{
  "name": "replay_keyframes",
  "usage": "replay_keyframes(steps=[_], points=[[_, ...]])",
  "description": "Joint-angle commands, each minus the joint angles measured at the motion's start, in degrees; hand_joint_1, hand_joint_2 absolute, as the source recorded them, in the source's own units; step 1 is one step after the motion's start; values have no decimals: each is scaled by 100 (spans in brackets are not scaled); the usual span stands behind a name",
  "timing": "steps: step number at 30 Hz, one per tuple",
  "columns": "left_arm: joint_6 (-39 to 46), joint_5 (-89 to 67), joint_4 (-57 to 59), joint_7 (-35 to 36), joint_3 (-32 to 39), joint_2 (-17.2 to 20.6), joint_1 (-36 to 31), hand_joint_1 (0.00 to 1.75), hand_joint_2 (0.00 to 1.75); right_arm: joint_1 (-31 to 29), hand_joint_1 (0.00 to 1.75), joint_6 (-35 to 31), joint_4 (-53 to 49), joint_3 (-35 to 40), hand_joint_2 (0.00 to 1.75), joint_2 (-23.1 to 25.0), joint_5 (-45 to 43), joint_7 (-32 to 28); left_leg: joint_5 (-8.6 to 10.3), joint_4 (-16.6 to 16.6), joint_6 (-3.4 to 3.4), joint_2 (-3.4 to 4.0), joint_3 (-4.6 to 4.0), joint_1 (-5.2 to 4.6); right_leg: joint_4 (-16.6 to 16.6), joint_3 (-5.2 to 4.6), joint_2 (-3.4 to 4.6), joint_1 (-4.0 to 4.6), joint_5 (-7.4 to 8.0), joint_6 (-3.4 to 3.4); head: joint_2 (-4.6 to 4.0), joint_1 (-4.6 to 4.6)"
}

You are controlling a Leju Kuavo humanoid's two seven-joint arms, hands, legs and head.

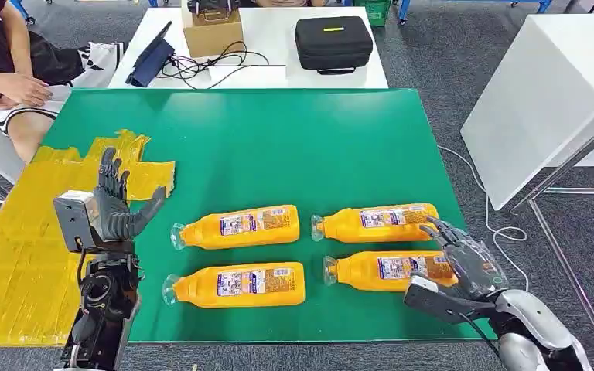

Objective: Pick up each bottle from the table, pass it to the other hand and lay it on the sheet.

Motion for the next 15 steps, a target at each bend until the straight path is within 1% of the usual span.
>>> replay_keyframes(steps=[1, 3, 6, 7, 10, 13, 14, 15], points=[[23, 99, 457, -40, 104, 76, -43, 0, 175, -374, 0, -114, 880, 256, 175, -26, 3, 116, -4, -10, -5, 10, 24, 1, -12, 22, 5, 2, 0, 1, 0, 0], [23, 96, 460, -37, 100, 72, -38, 0, 175, -331, 0, -161, 899, 287, 175, -10, 57, 115, -10, -14, -8, 13, 45, 3, -18, 43, 5, 3, -6, 1, 0, 0], [19, 106, 509, -37, 93, 50, -60, 0, 175, -389, 0, -212, 1015, 374, 175, 63, 161, 103, -6, -9, -5, 6, 26, 2, -10, 24, 4, 3, -4, 0, 0, 0], [16, 106, 520, -38, 90, 36, -64, 0, 175, -439, 0, -267, 1072, 421, 175, 98, 248, 119, -10, -12, -7, 10, 39, 2, -14, 37, 5, 2, -7, 1, 0, 0], [16, 106, 515, -38, 88, 31, -61, 0, 175, -456, 0, -272, 1082, 442, 175, 126, 268, 129, -9, -13, -7, 13, 39, 2, -14, 37, 8, 3, -5, 1, 0, 0], [14, 106, 493, -38, 99, 26, -46, 0, 175, -462, 0, -279, 1097, 460, 175, 159, 314, 144, -3, -6, -4, 7, 16, 2, -7, 15, 5, 2, 0, 0, 0, 0], [14, 106, 494, -38, 100, 27, -44, 0, 175, -449, 0, -278, 1100, 474, 175, 175, 315, 143, -7, -9, -6, 10, 31, 1, -10, 29, 6, 2, -3, 1, 0, 0], [16, 109, 500, -36, 105, 27, -44, 0, 175, -454, 0, -285, 1112, 488, 175, 186, 336, 149, -3, -7, -4, 7, 18, 2, -9, 17, 5, 3, 0, 0, 0, 0]])
